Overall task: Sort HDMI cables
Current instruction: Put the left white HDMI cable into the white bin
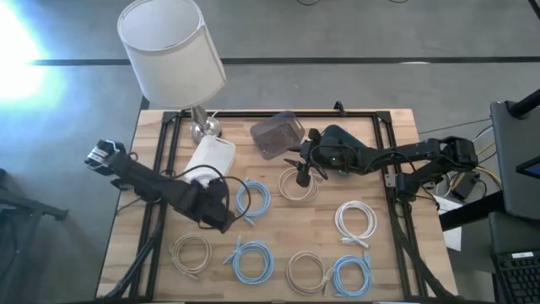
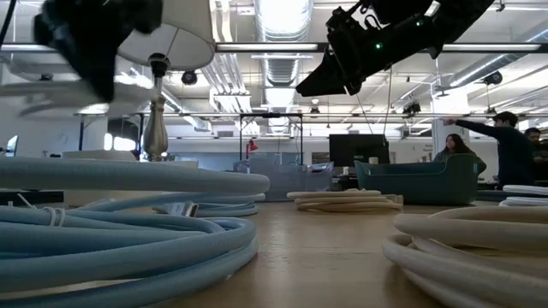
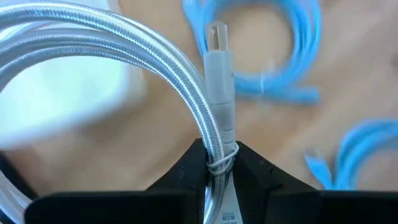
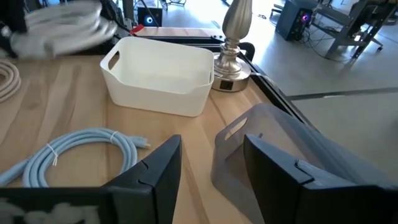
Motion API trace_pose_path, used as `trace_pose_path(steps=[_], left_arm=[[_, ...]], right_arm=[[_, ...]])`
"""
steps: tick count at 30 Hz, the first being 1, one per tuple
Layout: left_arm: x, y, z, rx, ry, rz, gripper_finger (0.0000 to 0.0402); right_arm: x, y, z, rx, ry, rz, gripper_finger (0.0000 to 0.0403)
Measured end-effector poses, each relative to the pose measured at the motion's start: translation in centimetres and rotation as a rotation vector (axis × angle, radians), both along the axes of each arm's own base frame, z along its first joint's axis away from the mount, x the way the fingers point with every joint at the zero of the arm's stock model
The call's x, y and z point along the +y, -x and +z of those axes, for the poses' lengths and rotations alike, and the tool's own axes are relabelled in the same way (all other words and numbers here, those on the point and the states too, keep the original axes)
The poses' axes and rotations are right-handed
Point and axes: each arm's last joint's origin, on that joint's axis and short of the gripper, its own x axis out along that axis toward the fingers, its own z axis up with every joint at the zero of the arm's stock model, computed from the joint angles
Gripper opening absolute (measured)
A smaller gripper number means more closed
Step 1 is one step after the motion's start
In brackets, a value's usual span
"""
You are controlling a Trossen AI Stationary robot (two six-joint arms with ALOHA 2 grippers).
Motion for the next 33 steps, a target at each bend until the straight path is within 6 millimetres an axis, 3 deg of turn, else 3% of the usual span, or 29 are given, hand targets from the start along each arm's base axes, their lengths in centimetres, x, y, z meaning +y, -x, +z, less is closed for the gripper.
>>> trace_pose_path(steps=[5,10,20,33], left_arm=[[2.0,0.0,2.4,0.002,-0.236,0.001,0.0059],[5.4,-0.6,2.5,0.061,-0.359,0.039,0.0059],[12.1,-0.8,-1.0,0.252,-0.376,0.148,0.006],[13.1,-0.4,-6.7,0.187,-0.315,0.224,0.0061]], right_arm=[[0.0,0.0,0.0,-0.002,-0.006,-0.003,0.0168],[0.0,0.0,0.0,-0.004,-0.009,-0.004,0.0166],[0.0,0.0,0.0,-0.004,-0.009,-0.004,0.016],[0.0,0.0,0.0,-0.004,-0.009,-0.005,0.0155]])
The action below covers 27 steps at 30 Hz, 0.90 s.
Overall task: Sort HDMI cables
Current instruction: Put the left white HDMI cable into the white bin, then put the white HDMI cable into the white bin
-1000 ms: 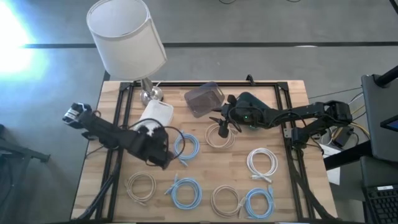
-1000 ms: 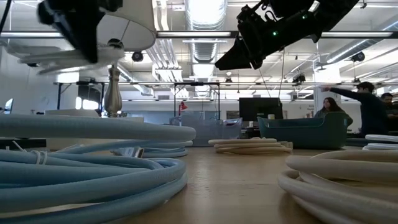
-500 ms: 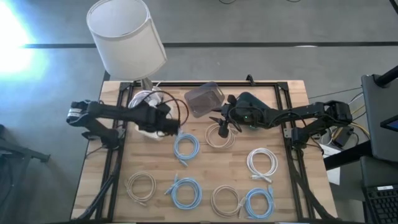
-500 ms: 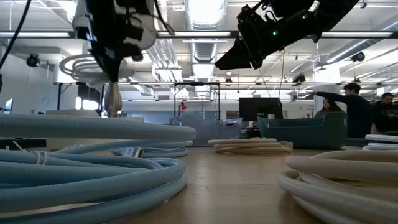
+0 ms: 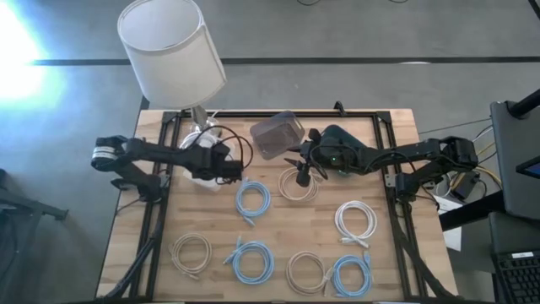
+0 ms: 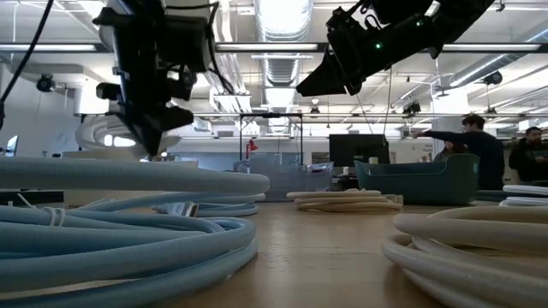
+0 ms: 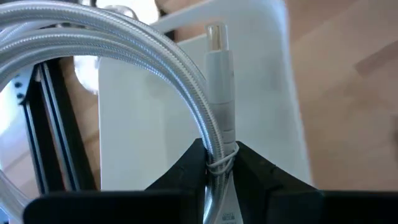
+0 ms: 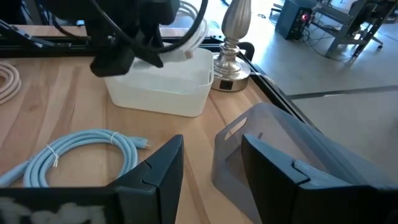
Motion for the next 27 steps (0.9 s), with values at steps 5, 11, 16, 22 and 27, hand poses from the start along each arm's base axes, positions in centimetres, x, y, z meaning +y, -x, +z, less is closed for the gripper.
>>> trace_pose_path(steps=[5,11,16,22,27], left_arm=[[0.3,0.9,-1.4,0.025,0.001,0.051,0.0085],[0.4,1.3,-2.7,0.013,0.0,0.059,0.0123],[0.4,1.4,-3.0,0.009,0.002,0.06,0.0138],[0.4,1.3,-2.8,0.002,0.002,0.053,0.0141],[0.5,1.0,-2.5,0.002,0.002,0.031,0.014]], right_arm=[[0.0,0.0,0.0,0.0,0.0,0.0,0.0158],[0.0,0.0,0.0,0.0,0.0,0.0,0.0152],[0.0,0.0,0.0,0.0,0.0,0.0,0.0151],[0.0,0.0,0.0,0.0,0.0,0.0,0.0157],[0.0,0.0,0.0,0.0,0.0,0.001,0.0155]])
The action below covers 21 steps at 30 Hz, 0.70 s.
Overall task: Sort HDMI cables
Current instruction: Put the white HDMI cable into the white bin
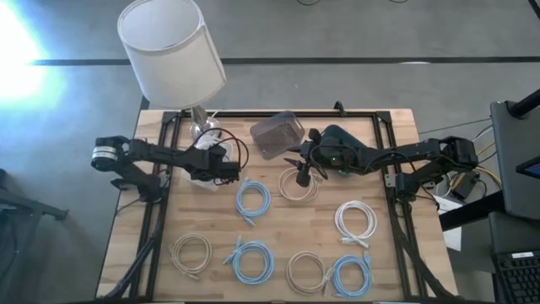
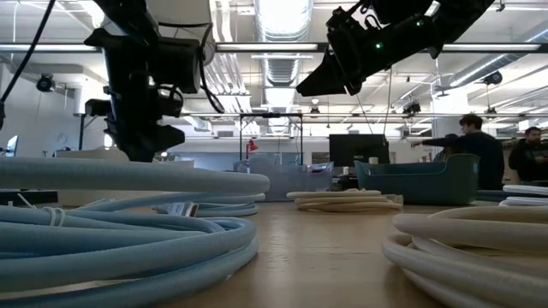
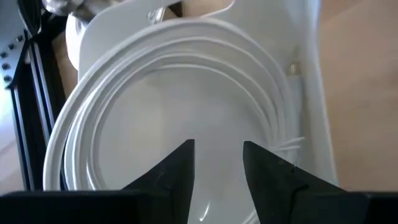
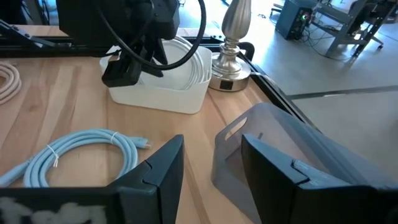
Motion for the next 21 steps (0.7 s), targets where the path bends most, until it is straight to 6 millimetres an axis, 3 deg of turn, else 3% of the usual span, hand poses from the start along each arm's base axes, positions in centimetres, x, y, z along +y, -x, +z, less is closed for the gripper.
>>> trace_pose_path(steps=[9,21], left_arm=[[0.1,-1.2,1.7,-0.013,-0.009,-0.081,0.014],[0.1,-2.4,3.5,-0.032,-0.07,-0.17,0.014]], right_arm=[[0.0,0.1,-0.2,-0.002,-0.061,-0.024,0.0151],[1.4,1.4,-2.7,0.246,-0.261,-0.097,0.0193]])
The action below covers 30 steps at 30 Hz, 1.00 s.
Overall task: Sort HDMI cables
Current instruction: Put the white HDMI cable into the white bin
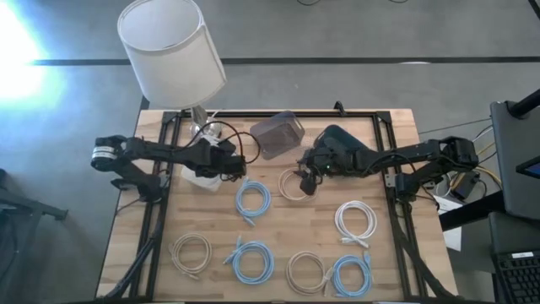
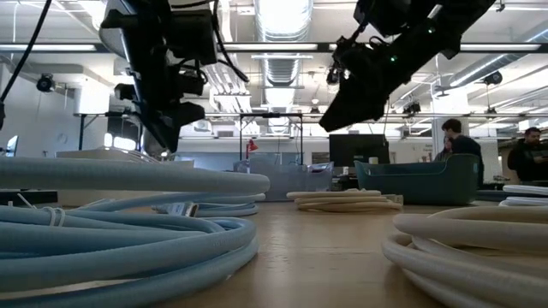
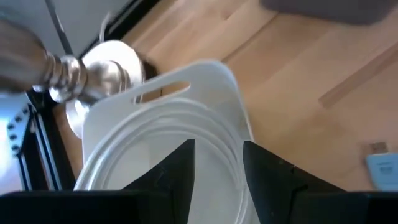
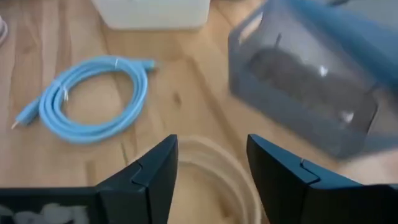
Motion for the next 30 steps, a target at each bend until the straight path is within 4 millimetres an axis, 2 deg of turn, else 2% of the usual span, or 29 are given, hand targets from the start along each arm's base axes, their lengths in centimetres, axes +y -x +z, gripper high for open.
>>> trace_pose_path(steps=[3,7,13,17,22,30], left_arm=[[-0.3,-0.4,0.1,-0.017,-0.017,-0.04,0.014],[-0.8,-1.1,0.3,-0.051,-0.033,-0.107,0.0137],[-1.6,-2.2,0.7,-0.101,-0.066,-0.226,0.0128],[-1.7,-2.7,0.9,-0.111,-0.088,-0.278,0.0126],[-1.6,-2.9,1.0,-0.093,-0.124,-0.31,0.0125],[-1.4,-3.0,1.3,-0.044,-0.215,-0.345,0.0126]], right_arm=[[0.7,0.5,0.0,0.074,-0.072,-0.034,0.0198],[1.5,1.1,1.4,0.199,-0.15,-0.091,0.0198],[2.9,2.4,3.3,0.358,-0.301,-0.279,0.0198],[4.3,3.2,3.8,0.416,-0.38,-0.404,0.0195],[6.3,4.0,3.6,0.426,-0.458,-0.518,0.0194],[9.0,5.7,1.3,0.426,-0.566,-0.721,0.0195]])
